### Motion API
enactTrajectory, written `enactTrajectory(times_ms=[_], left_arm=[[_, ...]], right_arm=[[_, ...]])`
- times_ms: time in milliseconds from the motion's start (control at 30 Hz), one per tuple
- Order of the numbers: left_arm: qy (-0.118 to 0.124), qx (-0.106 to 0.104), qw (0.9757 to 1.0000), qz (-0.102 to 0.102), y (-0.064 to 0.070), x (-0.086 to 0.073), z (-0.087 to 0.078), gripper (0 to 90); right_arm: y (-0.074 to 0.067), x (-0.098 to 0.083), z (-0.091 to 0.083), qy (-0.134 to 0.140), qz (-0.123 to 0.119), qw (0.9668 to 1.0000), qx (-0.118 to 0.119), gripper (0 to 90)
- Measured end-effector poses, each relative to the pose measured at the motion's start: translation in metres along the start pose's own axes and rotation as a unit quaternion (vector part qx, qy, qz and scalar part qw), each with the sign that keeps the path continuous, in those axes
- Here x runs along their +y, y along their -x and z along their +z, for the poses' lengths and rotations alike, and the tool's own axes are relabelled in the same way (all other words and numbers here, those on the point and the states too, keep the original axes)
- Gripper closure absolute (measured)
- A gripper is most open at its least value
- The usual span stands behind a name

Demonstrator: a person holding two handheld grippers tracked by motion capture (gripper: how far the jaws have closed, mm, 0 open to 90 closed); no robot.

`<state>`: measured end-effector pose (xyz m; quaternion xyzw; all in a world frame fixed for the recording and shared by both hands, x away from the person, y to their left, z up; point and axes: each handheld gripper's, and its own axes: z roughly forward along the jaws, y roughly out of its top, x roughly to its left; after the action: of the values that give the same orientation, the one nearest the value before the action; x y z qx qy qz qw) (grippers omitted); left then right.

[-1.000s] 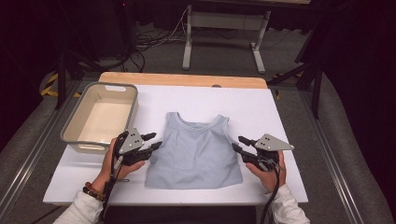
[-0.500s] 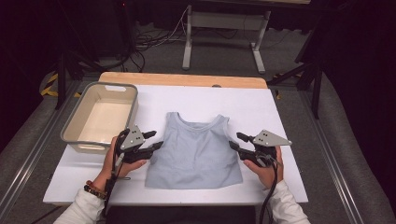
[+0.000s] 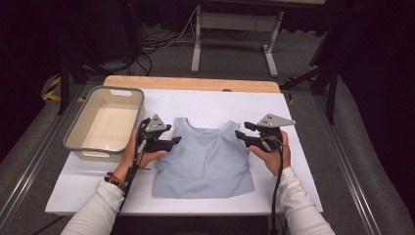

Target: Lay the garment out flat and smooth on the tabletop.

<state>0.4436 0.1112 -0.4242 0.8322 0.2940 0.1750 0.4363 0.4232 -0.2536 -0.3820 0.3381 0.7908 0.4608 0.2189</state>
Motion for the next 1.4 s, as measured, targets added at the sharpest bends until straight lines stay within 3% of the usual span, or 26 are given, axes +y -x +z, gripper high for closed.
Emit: enactTrajectory(times_ms=[67,100,133,167,233,267,300,333,400,467,500,533,567,633,700,767,800,867,933,1033,1133,1167,1200,1300,1333,1400], left_arm=[[-0.004,-0.004,0.9999,-0.013,0.0,0.003,0.01,40.9],[-0.023,0.019,0.9995,-0.012,-0.004,0.008,0.021,41.5],[-0.023,0.019,0.9995,-0.012,-0.004,0.008,0.021,41.7],[-0.031,0.022,0.9986,-0.038,-0.014,0.011,0.029,41.7],[-0.036,0.026,0.9977,-0.05,-0.018,0.012,0.033,41.8],[-0.041,0.032,0.997,-0.057,-0.021,0.012,0.036,42.0],[-0.048,0.035,0.9964,-0.061,-0.025,0.01,0.041,42.0],[-0.072,0.035,0.9937,-0.078,-0.033,0.007,0.052,41.8],[-0.08,0.031,0.9926,-0.086,-0.039,0.003,0.058,40.9],[-0.084,0.025,0.9918,-0.094,-0.042,0.001,0.061,40.9],[-0.087,0.022,0.9911,-0.099,-0.044,0.0,0.063,41.0],[-0.092,0.022,0.9907,-0.098,-0.045,-0.001,0.066,41.2],[-0.096,0.019,0.9905,-0.097,-0.045,-0.001,0.067,41.2],[-0.092,0.016,0.9912,-0.094,-0.045,-0.001,0.069,45.5],[-0.092,0.015,0.9914,-0.092,-0.045,0.0,0.069,47.9],[-0.092,0.011,0.9921,-0.085,-0.046,0.001,0.069,57.8],[-0.094,0.009,0.992,-0.084,-0.046,0.001,0.069,61.9],[-0.091,0.008,0.9926,-0.08,-0.046,0.001,0.069,65.7],[-0.086,0.006,0.9932,-0.078,-0.048,0.001,0.068,75.7],[-0.071,0.002,0.9949,-0.071,-0.049,0.002,0.064,86.4],[-0.065,0.004,0.9956,-0.067,-0.047,0.004,0.061,87.5],[-0.065,0.004,0.9956,-0.067,-0.047,0.004,0.061,87.5],[-0.061,0.006,0.996,-0.065,-0.047,0.004,0.061,87.6],[-0.046,0.009,0.9966,-0.069,-0.046,0.006,0.056,87.6],[-0.022,0.022,0.9964,-0.078,-0.045,0.007,0.051,87.5],[-0.014,0.026,0.9962,-0.082,-0.044,0.009,0.048,87.2]], right_arm=[[0.005,0.005,0.01,-0.017,0.008,0.9998,0.006,44.3],[0.009,0.008,0.021,-0.039,0.01,0.9992,0.006,43.2],[0.009,0.008,0.021,-0.039,0.01,0.9992,0.006,43.2],[0.016,0.009,0.031,-0.054,0.021,0.9983,-0.004,42.3],[0.02,0.008,0.036,-0.062,0.035,0.9975,-0.005,41.1],[0.028,0.006,0.046,-0.079,0.064,0.9949,0.004,39.0],[0.028,0.006,0.046,-0.079,0.064,0.9949,0.004,39.0],[0.033,0.003,0.056,-0.097,0.079,0.9921,0.002,37.2],[0.038,-0.001,0.066,-0.118,0.095,0.9885,-0.003,35.5],[0.04,-0.005,0.07,-0.127,0.104,0.9864,0.002,34.9],[0.044,-0.012,0.079,-0.149,0.121,0.9814,0.008,33.8],[0.046,-0.015,0.082,-0.159,0.125,0.9793,0.006,34.1],[0.046,-0.015,0.082,-0.159,0.125,0.9793,0.006,34.1],[0.05,-0.021,0.087,-0.163,0.141,0.9761,0.023,38.3],[0.051,-0.022,0.088,-0.163,0.142,0.976,0.029,43.1],[0.051,-0.023,0.09,-0.156,0.143,0.9764,0.045,50.1],[0.051,-0.022,0.091,-0.144,0.141,0.9783,0.049,51.6],[0.051,-0.022,0.09,-0.139,0.14,0.979,0.052,52.1],[0.053,-0.02,0.089,-0.12,0.135,0.9818,0.059,48.3],[0.057,-0.018,0.087,-0.095,0.147,0.9822,0.067,50.5],[0.058,-0.016,0.083,-0.074,0.149,0.9838,0.066,63.3],[0.058,-0.016,0.083,-0.074,0.149,0.9838,0.066,63.3],[0.057,-0.013,0.081,-0.067,0.14,0.9864,0.055,77.2],[0.055,-0.01,0.075,-0.05,0.136,0.9878,0.056,86.3],[0.055,-0.009,0.073,-0.044,0.134,0.9884,0.057,86.9],[0.054,-0.006,0.068,-0.035,0.124,0.9903,0.054,87.3]])
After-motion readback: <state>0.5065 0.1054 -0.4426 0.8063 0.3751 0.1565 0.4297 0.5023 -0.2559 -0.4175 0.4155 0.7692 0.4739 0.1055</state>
